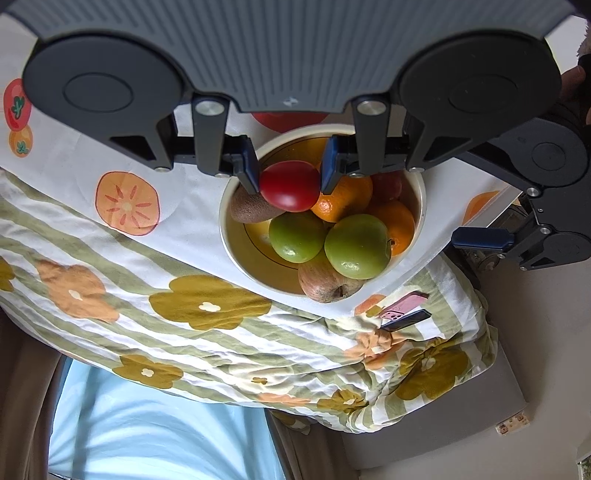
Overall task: Organize fruits
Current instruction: 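Carry both red tomatoes over the duck bowl with both tools, then open both tools to release the tomatoes into the bowl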
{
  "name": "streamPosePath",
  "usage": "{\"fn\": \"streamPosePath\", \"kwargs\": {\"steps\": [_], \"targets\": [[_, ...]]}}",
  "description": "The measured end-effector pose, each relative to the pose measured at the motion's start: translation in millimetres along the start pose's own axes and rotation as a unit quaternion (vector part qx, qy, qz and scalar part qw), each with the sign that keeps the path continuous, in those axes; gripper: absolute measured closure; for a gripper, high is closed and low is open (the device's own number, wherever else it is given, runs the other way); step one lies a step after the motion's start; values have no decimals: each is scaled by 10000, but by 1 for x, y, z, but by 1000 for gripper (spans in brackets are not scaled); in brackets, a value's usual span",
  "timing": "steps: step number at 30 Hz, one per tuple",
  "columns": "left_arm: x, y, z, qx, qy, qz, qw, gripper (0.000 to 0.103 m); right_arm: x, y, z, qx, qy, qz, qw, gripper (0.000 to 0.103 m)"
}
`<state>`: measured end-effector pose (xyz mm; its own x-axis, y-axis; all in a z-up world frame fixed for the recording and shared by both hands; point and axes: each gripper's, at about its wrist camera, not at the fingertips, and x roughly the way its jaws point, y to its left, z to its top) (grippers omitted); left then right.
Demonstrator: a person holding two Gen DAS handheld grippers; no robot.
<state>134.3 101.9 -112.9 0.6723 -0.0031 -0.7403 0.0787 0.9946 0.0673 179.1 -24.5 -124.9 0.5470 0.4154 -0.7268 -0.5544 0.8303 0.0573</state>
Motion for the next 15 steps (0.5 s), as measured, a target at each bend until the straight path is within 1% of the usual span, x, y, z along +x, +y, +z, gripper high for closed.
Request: {"fn": "streamPosePath", "kwargs": {"steps": [6,15], "targets": [[-1,8,-9,-223,96,4,9997,2,19,4,-4,-79,170,30,9998,53],[-3,15,-16,-222,152,46,9996,2,39,14,-8,-29,294,117,9995,53]]}}
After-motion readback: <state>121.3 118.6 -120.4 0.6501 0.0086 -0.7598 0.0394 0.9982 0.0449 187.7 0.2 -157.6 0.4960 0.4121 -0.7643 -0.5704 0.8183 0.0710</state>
